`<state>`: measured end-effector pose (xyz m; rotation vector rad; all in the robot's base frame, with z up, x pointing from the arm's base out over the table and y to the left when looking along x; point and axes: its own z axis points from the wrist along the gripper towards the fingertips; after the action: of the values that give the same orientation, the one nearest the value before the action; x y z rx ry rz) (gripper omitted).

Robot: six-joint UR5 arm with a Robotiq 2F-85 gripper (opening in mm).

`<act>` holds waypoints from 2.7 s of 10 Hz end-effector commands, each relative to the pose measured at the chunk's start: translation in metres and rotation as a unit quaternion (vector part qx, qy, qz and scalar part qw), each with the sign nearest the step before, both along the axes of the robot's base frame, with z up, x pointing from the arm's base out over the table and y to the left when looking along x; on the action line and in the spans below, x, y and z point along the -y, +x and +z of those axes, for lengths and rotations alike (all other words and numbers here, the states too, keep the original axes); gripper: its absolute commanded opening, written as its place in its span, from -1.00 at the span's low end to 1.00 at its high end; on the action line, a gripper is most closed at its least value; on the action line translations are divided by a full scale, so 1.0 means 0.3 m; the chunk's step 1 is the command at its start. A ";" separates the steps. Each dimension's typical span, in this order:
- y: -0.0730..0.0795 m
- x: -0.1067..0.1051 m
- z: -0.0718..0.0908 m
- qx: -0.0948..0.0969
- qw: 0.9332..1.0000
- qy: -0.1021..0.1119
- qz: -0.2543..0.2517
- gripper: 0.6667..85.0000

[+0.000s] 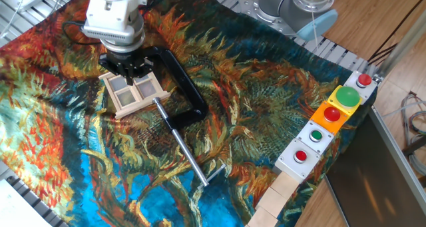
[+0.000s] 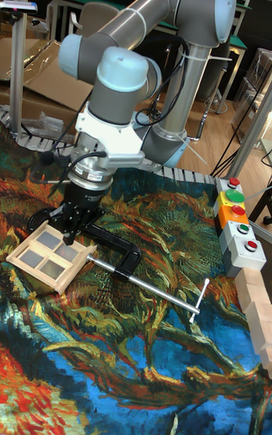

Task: Open a sliding window

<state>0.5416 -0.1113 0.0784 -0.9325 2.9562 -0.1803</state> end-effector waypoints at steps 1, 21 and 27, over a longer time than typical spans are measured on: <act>0.042 -0.018 0.000 0.018 1.000 -0.007 -0.003 -0.98; -0.095 0.128 -0.096 -0.006 1.000 -0.005 -0.003 -0.98; -0.220 0.159 -0.109 -0.022 0.999 0.002 -0.025 -0.98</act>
<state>0.4910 -0.1556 0.0464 -0.9017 2.9793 -0.1726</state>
